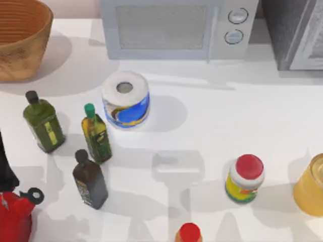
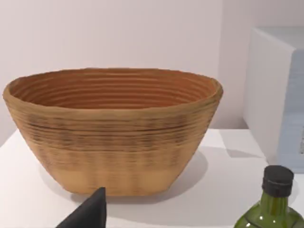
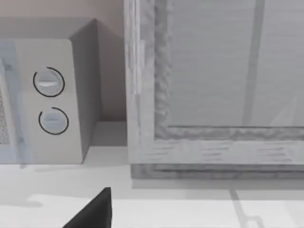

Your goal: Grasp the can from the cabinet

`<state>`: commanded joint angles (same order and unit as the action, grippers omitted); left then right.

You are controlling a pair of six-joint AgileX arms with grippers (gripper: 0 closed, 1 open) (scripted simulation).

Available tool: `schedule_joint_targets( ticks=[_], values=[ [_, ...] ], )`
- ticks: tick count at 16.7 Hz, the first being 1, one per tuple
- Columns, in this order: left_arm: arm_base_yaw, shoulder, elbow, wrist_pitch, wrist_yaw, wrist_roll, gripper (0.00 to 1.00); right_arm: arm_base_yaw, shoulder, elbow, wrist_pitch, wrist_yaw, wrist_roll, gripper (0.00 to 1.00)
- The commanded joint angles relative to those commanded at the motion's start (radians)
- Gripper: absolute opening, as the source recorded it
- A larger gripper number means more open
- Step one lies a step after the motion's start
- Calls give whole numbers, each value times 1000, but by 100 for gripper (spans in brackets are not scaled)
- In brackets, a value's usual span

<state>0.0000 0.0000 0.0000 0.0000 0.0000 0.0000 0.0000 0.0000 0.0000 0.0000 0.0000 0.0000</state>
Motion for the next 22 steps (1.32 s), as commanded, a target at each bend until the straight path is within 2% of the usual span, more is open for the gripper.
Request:
schedule_joint_targets(
  ticks=[4, 8, 22],
  values=[
    [0, 0, 0, 0, 0, 0, 100, 5, 31, 32, -8, 5, 1, 100],
    [0, 0, 0, 0, 0, 0, 100, 31, 199, 223, -61, 29, 3, 100],
    [0, 0, 0, 0, 0, 0, 100, 162, 1159, 1520, -368, 168, 12, 100]
  ],
)
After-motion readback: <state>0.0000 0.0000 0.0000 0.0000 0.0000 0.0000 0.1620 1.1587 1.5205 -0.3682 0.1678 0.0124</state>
